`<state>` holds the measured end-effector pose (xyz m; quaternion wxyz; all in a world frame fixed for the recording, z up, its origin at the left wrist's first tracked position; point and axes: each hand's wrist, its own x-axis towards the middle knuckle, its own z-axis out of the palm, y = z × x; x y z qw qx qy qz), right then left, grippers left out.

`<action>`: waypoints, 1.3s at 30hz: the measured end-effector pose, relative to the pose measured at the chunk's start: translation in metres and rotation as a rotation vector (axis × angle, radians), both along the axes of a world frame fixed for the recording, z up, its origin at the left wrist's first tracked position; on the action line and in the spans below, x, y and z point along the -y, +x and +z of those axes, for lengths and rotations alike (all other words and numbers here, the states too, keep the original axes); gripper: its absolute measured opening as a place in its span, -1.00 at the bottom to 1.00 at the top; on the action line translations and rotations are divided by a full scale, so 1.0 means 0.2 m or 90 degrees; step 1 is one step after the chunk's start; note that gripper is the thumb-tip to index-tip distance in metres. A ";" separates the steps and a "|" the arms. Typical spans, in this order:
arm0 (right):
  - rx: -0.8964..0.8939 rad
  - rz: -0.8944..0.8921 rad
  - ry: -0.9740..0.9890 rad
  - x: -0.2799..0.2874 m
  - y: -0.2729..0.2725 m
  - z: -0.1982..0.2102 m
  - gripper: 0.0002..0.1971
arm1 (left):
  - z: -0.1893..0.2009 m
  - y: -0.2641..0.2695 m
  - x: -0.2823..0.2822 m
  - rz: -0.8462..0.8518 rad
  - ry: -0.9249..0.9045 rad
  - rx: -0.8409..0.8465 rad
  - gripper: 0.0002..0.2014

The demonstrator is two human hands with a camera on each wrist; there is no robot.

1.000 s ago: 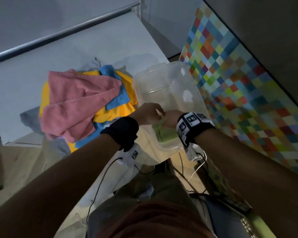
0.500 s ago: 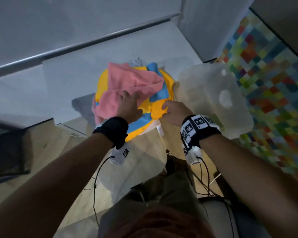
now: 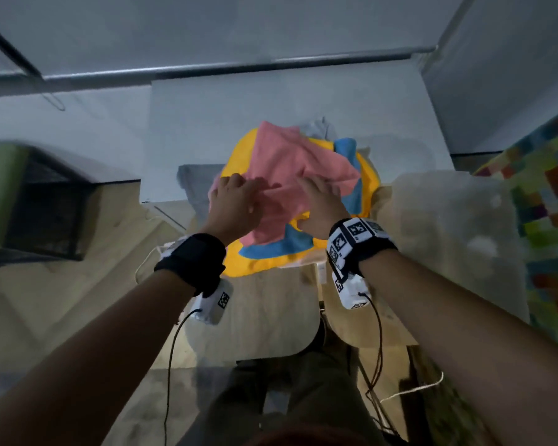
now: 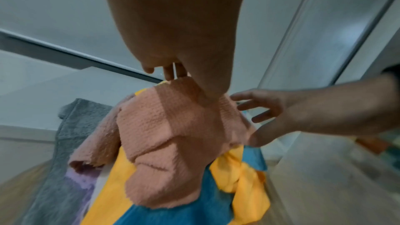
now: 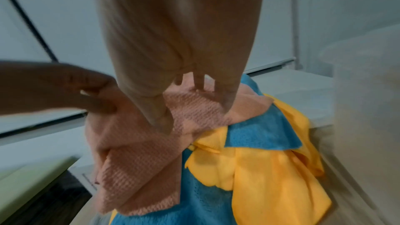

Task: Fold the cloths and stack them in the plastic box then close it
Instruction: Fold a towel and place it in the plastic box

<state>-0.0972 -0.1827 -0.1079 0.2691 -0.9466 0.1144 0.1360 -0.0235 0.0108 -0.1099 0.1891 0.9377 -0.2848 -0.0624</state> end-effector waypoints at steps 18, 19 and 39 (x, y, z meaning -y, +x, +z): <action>0.152 0.012 0.044 0.10 -0.02 0.64 -0.79 | 0.87 0.02 -0.61 -0.015 -0.007 -0.031 -0.45; 0.174 0.005 0.046 0.10 -0.06 0.68 -0.80 | 0.90 0.02 -0.65 -0.017 -0.007 -0.012 -0.48; 0.159 -0.120 0.112 0.18 -0.32 1.06 -0.65 | 1.04 0.09 -1.01 0.128 -0.065 0.089 -0.60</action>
